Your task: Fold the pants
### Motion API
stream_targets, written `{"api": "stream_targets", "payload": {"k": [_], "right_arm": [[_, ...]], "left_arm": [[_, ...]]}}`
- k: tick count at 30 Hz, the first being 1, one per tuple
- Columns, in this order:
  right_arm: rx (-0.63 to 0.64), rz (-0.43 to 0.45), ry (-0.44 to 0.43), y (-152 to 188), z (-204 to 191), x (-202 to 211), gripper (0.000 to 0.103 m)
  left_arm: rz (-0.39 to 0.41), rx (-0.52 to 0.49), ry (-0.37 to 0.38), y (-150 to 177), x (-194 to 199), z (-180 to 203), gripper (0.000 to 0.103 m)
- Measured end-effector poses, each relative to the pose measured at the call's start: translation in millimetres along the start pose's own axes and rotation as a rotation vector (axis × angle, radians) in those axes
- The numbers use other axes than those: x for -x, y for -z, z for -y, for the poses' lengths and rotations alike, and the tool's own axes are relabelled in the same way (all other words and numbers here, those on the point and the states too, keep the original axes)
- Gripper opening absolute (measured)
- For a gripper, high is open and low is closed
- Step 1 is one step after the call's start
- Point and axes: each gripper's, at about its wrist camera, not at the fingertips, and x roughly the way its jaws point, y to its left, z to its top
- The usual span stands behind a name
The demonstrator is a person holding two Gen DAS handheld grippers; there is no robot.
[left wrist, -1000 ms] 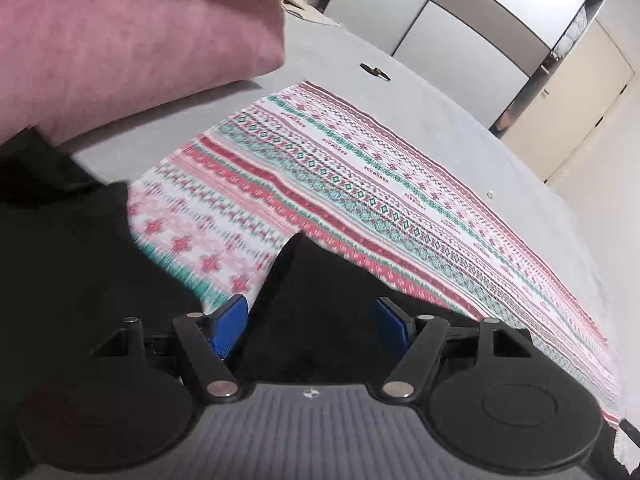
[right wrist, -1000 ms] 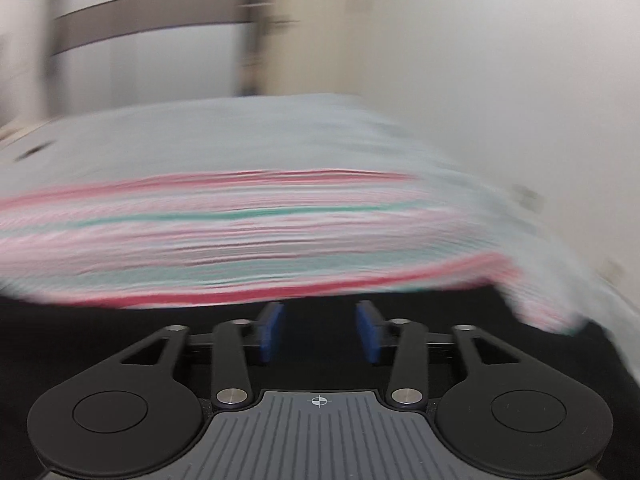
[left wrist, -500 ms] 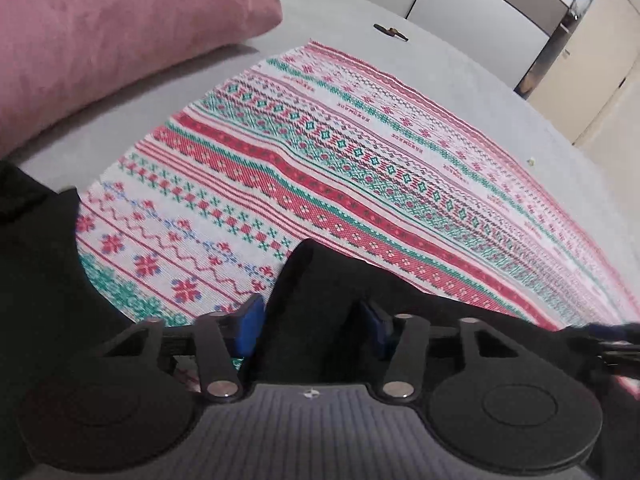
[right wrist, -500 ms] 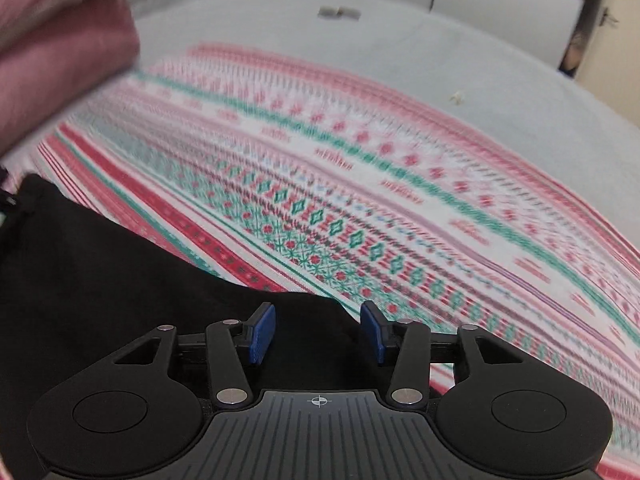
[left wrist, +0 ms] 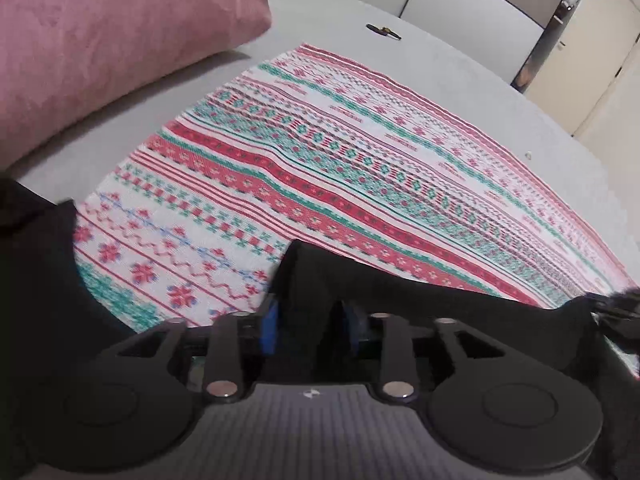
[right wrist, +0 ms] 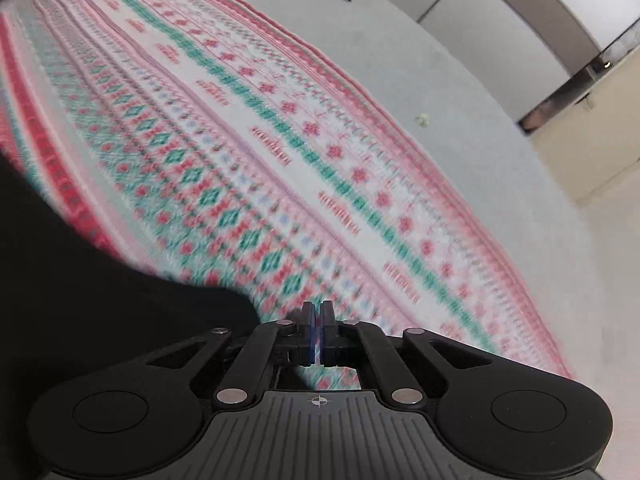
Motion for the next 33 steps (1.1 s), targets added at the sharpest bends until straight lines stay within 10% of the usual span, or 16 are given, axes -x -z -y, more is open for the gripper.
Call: {"api": "stream_targets", "payload": {"k": [7, 11, 14, 17, 24, 33], "right_arm": [[-0.339, 0.086, -0.015, 92.7, 65.4, 62.4, 0.012], [-0.477, -0.068, -0.072, 173.6, 75.7, 68.0, 0.034], [-0.716, -0.044, 0.004, 239.5, 110.3, 81.7, 0.067], [-0.902, -0.070, 0.133, 287.2, 134.5, 100.2, 0.068], [-0.826, 0.047, 0.121, 270.3, 130.2, 143.6, 0.068], [-0.682, 0.001, 0.084, 248.7, 107.4, 130.2, 0.071]], "left_arm": [[-0.003, 0.061, 0.019, -2.7, -0.8, -8.8, 0.064], [-0.007, 0.061, 0.016, -1.2, -2.6, -8.2, 0.064], [-0.012, 0.128, 0.056, -2.4, 3.1, -20.8, 0.065], [-0.004, 0.167, 0.066, -3.8, 12.2, -36.4, 0.071], [-0.067, 0.233, 0.166, 5.1, 5.1, -50.9, 0.084], [-0.073, 0.051, 0.201, 16.8, -1.5, -18.3, 0.092]]}}
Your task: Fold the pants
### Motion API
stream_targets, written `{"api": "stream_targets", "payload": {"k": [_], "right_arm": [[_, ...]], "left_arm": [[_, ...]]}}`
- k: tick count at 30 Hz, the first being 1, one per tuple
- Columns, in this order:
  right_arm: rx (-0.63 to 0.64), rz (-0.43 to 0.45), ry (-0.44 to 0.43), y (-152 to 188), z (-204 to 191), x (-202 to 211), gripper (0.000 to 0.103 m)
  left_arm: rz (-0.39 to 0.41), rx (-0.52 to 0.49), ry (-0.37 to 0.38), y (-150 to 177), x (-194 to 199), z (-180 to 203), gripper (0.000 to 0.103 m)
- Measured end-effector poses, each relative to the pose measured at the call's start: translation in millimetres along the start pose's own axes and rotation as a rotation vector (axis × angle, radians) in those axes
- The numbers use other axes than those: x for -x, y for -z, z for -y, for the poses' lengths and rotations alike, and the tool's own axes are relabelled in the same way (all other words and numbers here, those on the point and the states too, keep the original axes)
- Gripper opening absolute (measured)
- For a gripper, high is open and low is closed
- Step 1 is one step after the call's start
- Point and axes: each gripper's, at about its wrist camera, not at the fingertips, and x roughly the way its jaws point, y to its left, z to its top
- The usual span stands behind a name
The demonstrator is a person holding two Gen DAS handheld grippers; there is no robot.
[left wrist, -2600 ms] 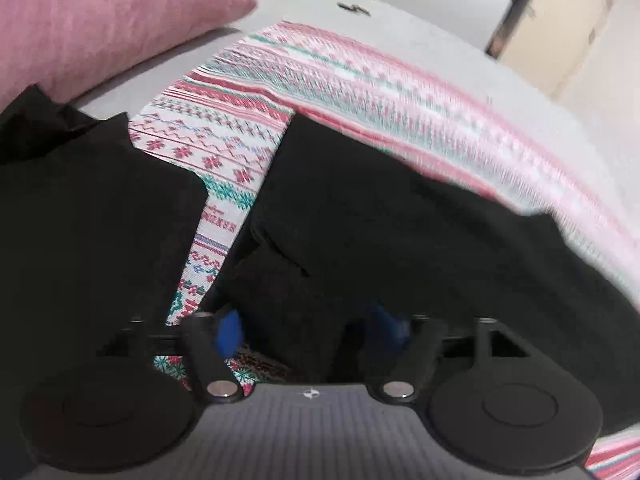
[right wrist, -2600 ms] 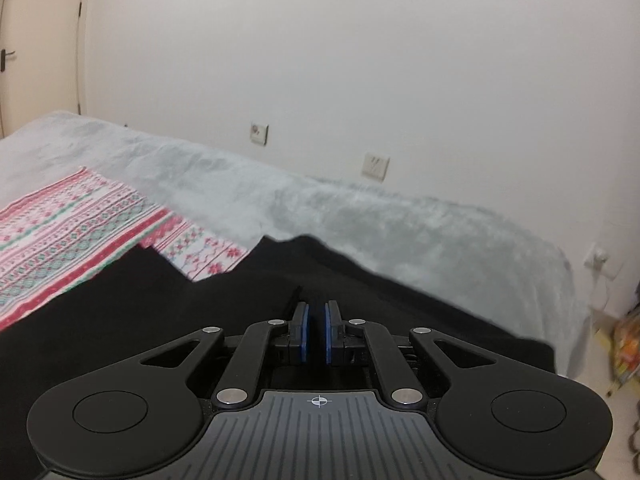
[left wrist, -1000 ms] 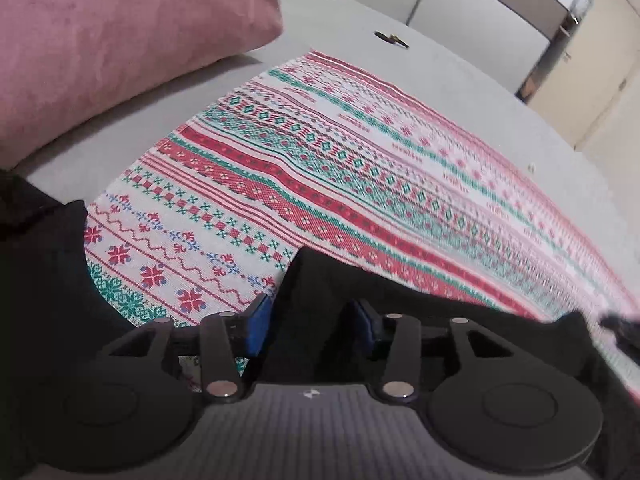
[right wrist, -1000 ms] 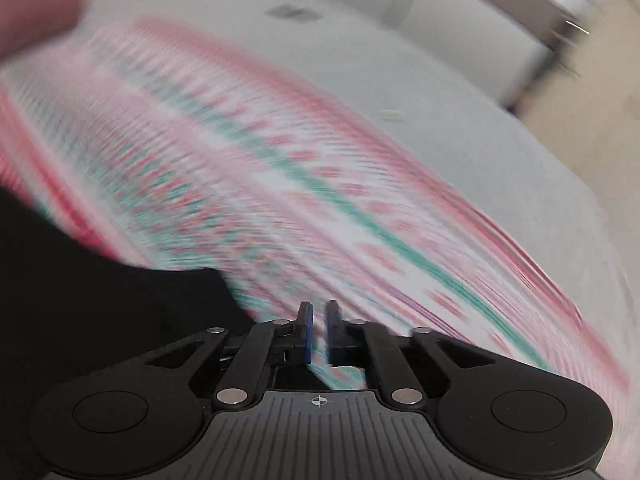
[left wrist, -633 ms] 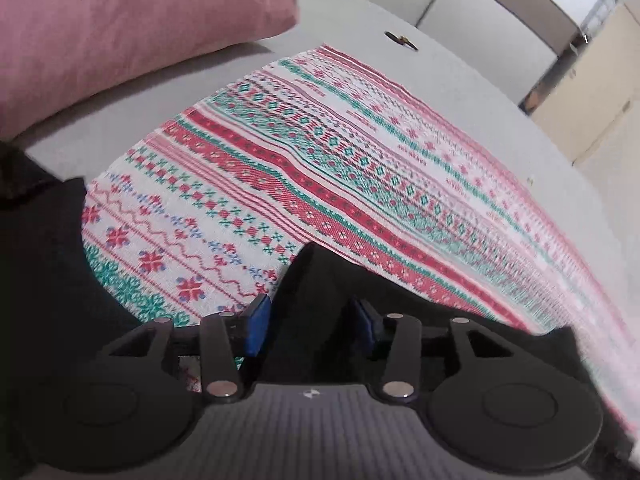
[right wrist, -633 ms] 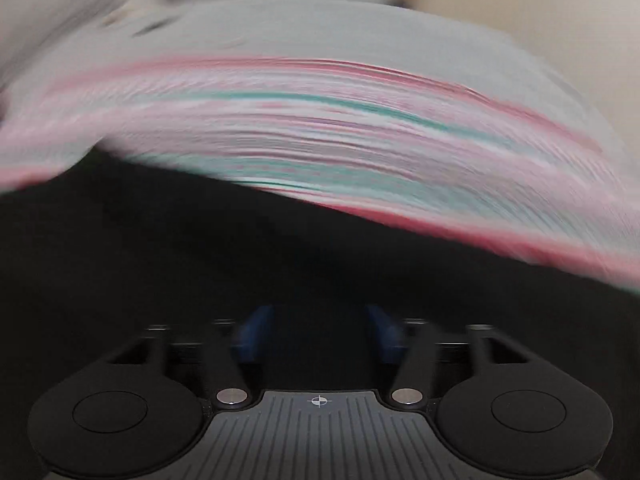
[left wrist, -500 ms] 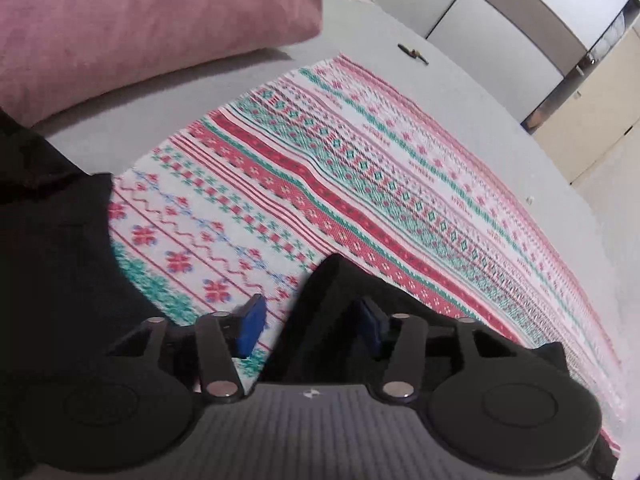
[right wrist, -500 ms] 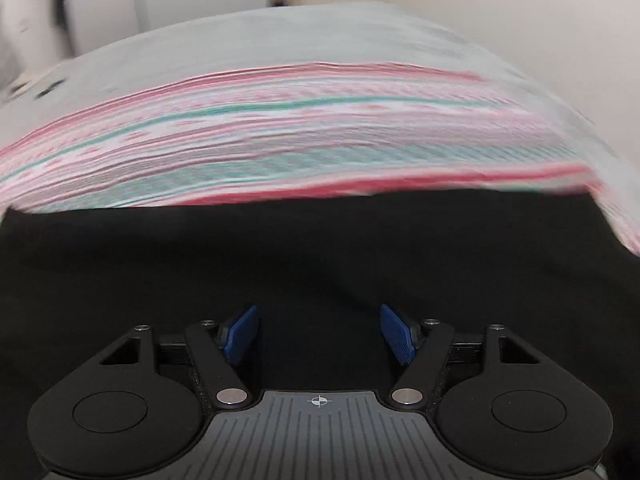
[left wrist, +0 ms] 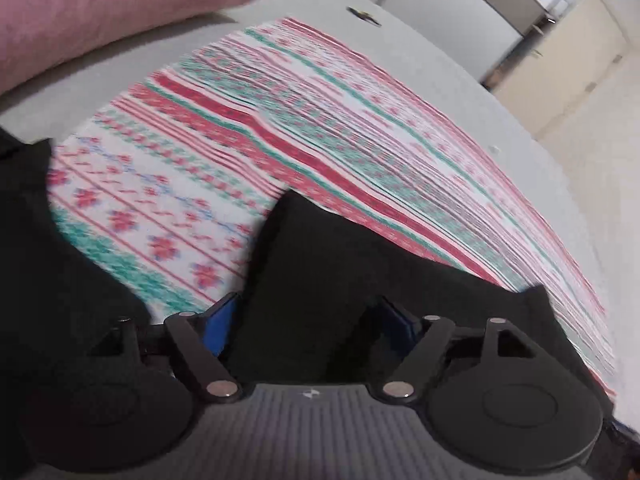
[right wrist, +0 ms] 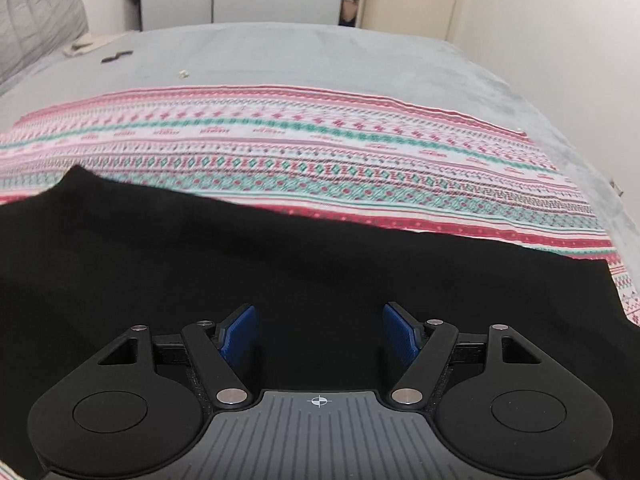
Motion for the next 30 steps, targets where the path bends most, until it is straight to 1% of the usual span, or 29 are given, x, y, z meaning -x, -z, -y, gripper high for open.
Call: {"api": "stream_targets", "payload": {"k": [2, 3, 4, 5, 6, 7, 10, 13, 14, 17, 21, 23, 24, 26, 28, 30], "right_arm": [[-0.003, 0.012, -0.001, 1.3, 3.7, 3.6, 0.071], [-0.010, 0.016, -0.003, 0.6, 3.9, 6.0, 0.071], [-0.022, 0.020, -0.005, -0.3, 5.1, 6.8, 0.071], [-0.032, 0.023, -0.008, -0.9, 4.7, 6.4, 0.071], [-0.040, 0.024, -0.011, -1.5, 4.7, 6.5, 0.071], [-0.046, 0.026, -0.013, -2.0, 5.7, 4.8, 0.071], [-0.051, 0.032, -0.013, -0.9, 11.6, 7.1, 0.071], [-0.062, 0.026, 0.001, -1.0, 17.2, 4.2, 0.071], [-0.068, 0.026, 0.007, -0.9, 20.0, 3.9, 0.071], [-0.090, 0.033, 0.024, -1.9, 29.0, 3.8, 0.071], [-0.136, 0.032, 0.041, -1.3, 45.9, 1.9, 0.071], [-0.158, 0.033, 0.049, -0.8, 55.4, 1.2, 0.071], [-0.170, 0.033, 0.054, -0.9, 59.6, 1.0, 0.071], [-0.202, 0.035, 0.070, -1.2, 69.9, 1.1, 0.071], [-0.240, 0.043, 0.088, -2.5, 85.6, 2.0, 0.071], [-0.308, 0.061, 0.118, -2.5, 110.6, 5.1, 0.071]], "left_arm": [[0.006, -0.028, 0.003, 3.6, -5.4, 8.1, 0.091], [0.014, -0.053, -0.013, 5.0, -8.4, 12.4, 0.084], [0.026, -0.072, -0.037, 5.3, -10.4, 14.8, 0.070], [0.036, -0.088, -0.045, 6.0, -12.3, 18.2, 0.063], [0.039, -0.083, -0.028, 5.8, -13.2, 18.5, 0.046], [0.044, -0.067, -0.019, 5.3, -13.8, 18.7, 0.041], [0.085, -0.079, -0.055, 4.9, -10.9, 25.2, 0.037], [0.133, -0.083, -0.109, 4.2, -6.5, 35.4, 0.037], [0.145, -0.078, -0.136, 1.2, -5.7, 36.8, 0.037], [0.209, -0.061, -0.186, -8.1, 3.5, 38.8, 0.036], [0.278, -0.047, -0.240, -28.3, 9.5, 27.5, 0.036], [0.318, -0.041, -0.246, -41.3, 9.2, 17.7, 0.036], [0.333, -0.044, -0.262, -48.9, 7.3, 12.5, 0.036], [0.343, -0.045, -0.278, -60.2, 1.3, 3.1, 0.036], [0.314, -0.005, -0.261, -70.1, -8.4, -9.9, 0.037], [0.287, -0.008, -0.256, -73.0, -17.9, -16.0, 0.037]]}}
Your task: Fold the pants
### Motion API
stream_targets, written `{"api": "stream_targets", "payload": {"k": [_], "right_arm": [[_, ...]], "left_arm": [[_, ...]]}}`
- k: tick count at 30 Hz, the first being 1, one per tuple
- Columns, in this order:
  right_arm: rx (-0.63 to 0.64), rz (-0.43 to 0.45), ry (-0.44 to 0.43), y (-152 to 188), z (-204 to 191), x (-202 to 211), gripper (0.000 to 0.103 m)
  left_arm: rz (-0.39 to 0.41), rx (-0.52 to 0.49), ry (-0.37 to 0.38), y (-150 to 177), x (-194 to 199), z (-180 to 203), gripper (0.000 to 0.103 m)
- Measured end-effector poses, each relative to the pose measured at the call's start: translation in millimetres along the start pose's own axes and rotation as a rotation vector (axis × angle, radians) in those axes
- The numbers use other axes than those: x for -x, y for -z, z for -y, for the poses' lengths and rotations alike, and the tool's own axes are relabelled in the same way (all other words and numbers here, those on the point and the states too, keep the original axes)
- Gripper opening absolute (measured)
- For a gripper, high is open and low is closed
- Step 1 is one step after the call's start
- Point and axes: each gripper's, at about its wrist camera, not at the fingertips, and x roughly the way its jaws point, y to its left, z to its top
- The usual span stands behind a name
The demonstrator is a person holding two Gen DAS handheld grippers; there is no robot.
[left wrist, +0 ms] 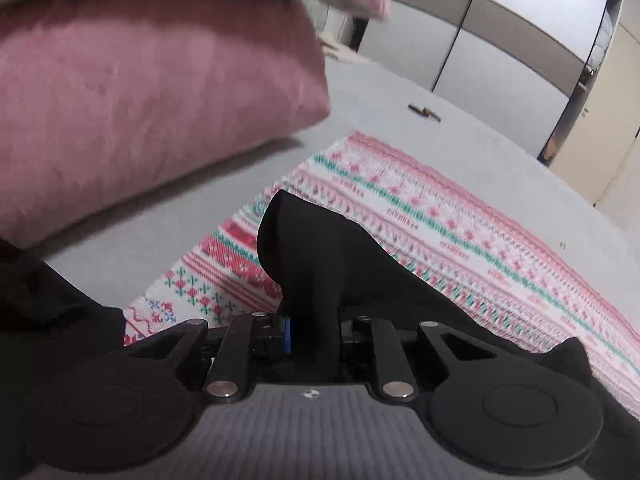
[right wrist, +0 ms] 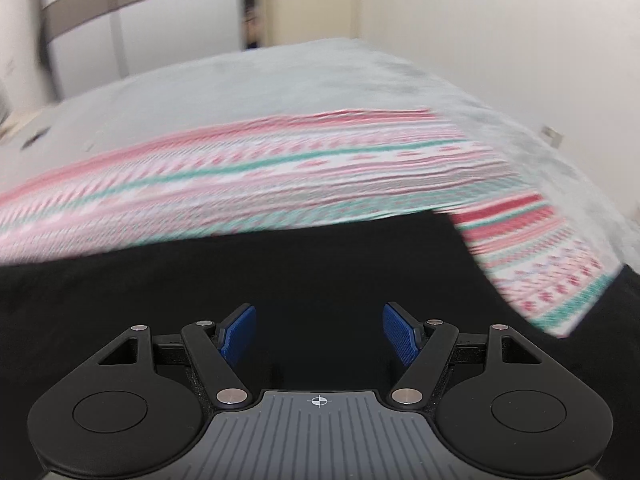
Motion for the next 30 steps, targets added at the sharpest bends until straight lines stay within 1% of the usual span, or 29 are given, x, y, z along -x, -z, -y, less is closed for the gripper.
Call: {"api": "stream_targets", "payload": {"k": [2, 5, 7, 9, 11, 12, 13, 14, 15, 16, 17, 18, 19, 20, 21, 22, 24, 26, 28, 29, 30], "right_arm": [[-0.093, 0.010, 0.032, -6.3, 31.3, -0.8, 0.071], [-0.212, 0.001, 0.076, -8.4, 75.2, -5.6, 0.071], [-0.252, -0.015, 0.094, -6.3, 94.0, -9.8, 0.071], [-0.237, -0.033, 0.086, -3.7, 100.2, -16.2, 0.071], [-0.169, -0.039, 0.081, -2.0, 95.5, -23.0, 0.071], [-0.132, -0.040, 0.084, -2.0, 92.4, -26.8, 0.071], [-0.096, -0.041, 0.083, -2.8, 87.2, -31.1, 0.070], [-0.067, -0.040, 0.074, -3.6, 84.1, -35.9, 0.069], [-0.053, -0.044, 0.057, -4.4, 82.3, -39.0, 0.062], [-0.048, -0.055, 0.031, -4.7, 81.7, -43.8, 0.056], [-0.049, -0.075, 0.011, -4.4, 81.1, -50.0, 0.039], [-0.046, -0.103, 0.003, -3.5, 80.5, -57.4, 0.033], [-0.029, -0.110, 0.013, -2.5, 78.1, -61.5, 0.031], [-0.007, -0.104, 0.020, -2.7, 75.4, -63.0, 0.012], [-0.005, -0.111, 0.024, -4.9, 74.3, -63.8, 0.000], [-0.026, -0.118, 0.026, -7.4, 74.6, -63.4, 0.000], [-0.033, -0.096, 0.073, -11.5, 72.7, -57.9, 0.000], [-0.033, -0.072, 0.104, -15.0, 74.3, -53.0, 0.000], [-0.019, -0.041, 0.082, -16.3, 77.2, -50.9, 0.000], [-0.024, -0.042, 0.076, -16.9, 78.1, -51.4, 0.003], [-0.034, -0.038, 0.087, -18.0, 79.5, -51.9, 0.009]], "left_arm": [[-0.004, -0.031, -0.001, -2.4, -1.2, 2.9, 0.037], [0.021, -0.025, 0.034, -13.2, 0.4, 0.8, 0.037], [0.028, -0.031, 0.021, -12.3, 2.1, 0.4, 0.037], [0.021, -0.038, 0.012, -10.7, -3.4, 1.0, 0.037], [-0.009, -0.062, 0.012, -5.3, -10.4, 5.8, 0.040], [-0.033, -0.085, 0.007, -3.2, -12.1, 9.8, 0.046], [-0.037, -0.099, -0.002, -1.6, -9.5, 12.2, 0.055], [-0.027, -0.117, -0.016, -2.3, -5.6, 14.6, 0.059], [-0.016, -0.138, -0.023, -3.3, -0.8, 16.7, 0.069], [-0.003, -0.155, -0.022, -4.4, 4.5, 17.5, 0.076], [0.006, -0.166, -0.017, -5.1, 10.3, 17.5, 0.078], [0.010, -0.167, -0.014, -6.2, 14.7, 16.3, 0.081], [0.012, -0.159, -0.017, -7.5, 19.0, 13.8, 0.081], [0.017, -0.152, -0.018, -7.9, 21.7, 11.2, 0.081], [0.020, -0.147, -0.016, -8.0, 25.5, 8.8, 0.082], [0.019, -0.145, -0.015, -7.4, 27.8, 7.1, 0.082], [0.016, -0.168, -0.008, -3.7, 31.9, 7.8, 0.082], [0.010, -0.228, -0.016, 2.3, 35.5, 13.9, 0.082], [0.029, -0.275, -0.047, 5.8, 39.2, 19.4, 0.084], [0.048, -0.290, -0.069, 5.5, 43.9, 21.3, 0.085], [0.066, -0.293, -0.083, 3.5, 47.0, 21.7, 0.088]]}}
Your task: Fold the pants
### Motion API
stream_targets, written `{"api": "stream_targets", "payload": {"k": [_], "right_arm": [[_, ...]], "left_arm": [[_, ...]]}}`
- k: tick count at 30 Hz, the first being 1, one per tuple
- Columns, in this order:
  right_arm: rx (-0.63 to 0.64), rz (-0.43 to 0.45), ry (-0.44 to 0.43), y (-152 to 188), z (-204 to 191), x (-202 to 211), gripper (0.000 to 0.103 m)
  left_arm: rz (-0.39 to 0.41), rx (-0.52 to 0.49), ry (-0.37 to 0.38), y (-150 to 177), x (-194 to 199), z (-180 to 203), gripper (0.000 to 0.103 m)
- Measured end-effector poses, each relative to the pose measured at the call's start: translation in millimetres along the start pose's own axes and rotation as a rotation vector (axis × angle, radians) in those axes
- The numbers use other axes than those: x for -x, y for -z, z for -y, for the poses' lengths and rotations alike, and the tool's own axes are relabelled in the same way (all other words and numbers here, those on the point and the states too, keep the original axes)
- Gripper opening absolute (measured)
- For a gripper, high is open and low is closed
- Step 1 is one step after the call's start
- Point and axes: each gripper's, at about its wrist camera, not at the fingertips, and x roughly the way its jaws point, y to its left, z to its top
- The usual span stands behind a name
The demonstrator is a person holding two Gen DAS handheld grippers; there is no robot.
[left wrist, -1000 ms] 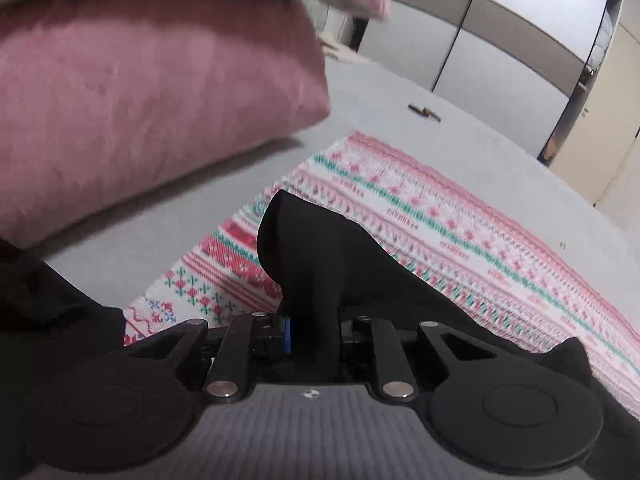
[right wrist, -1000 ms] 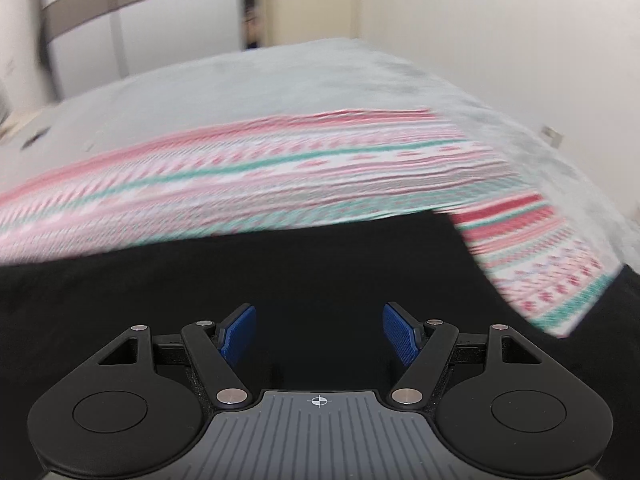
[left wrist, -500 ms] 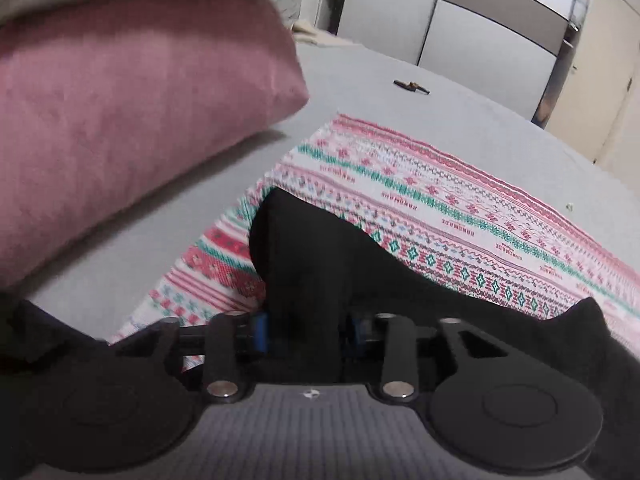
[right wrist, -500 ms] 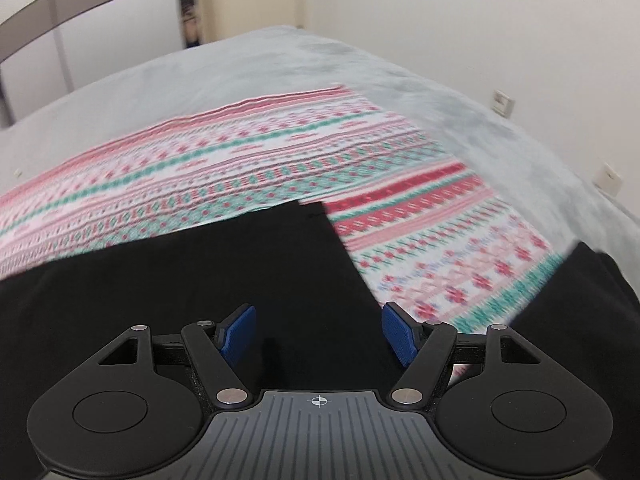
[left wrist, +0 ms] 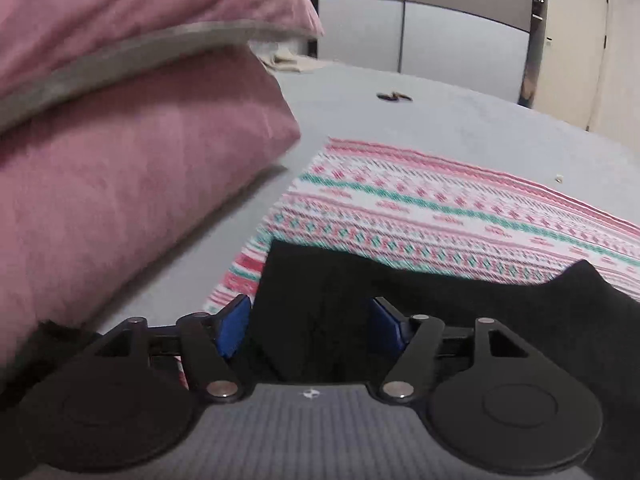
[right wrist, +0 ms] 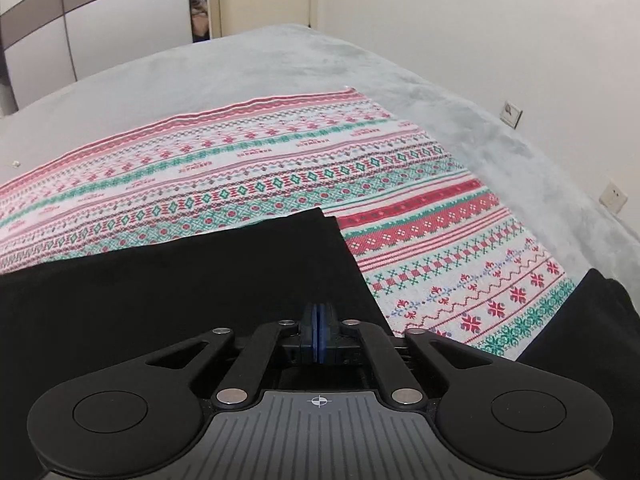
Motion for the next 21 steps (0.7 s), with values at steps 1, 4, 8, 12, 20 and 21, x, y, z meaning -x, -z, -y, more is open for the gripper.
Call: {"api": "stream_targets", "payload": {"k": [1, 4, 8, 12, 20, 21], "right_arm": [[-0.014, 0.010, 0.029, -1.5, 1.9, -0.7, 0.015], [-0.074, 0.010, 0.036, -1.7, 7.9, -4.1, 0.068], [0.043, -0.073, -0.009, 7.6, -9.6, -18.7, 0.033], [0.053, -0.081, 0.069, 4.3, -15.6, -20.3, 0.000], [0.113, -0.062, 0.152, 8.9, -23.3, -20.4, 0.000], [0.116, -0.061, 0.157, 9.2, -24.0, -20.8, 0.000]], "left_arm": [[0.012, 0.003, -0.012, -1.9, 1.6, -1.5, 0.093], [0.010, 0.033, -0.051, -5.0, 1.1, -8.9, 0.101], [-0.016, 0.079, -0.042, -3.8, -5.0, -17.2, 0.101], [-0.037, 0.049, -0.048, 0.4, -10.0, -14.4, 0.101], [-0.110, 0.047, -0.096, 6.9, -14.6, -21.4, 0.100], [-0.121, 0.051, -0.102, 8.6, -15.5, -24.1, 0.098]]}}
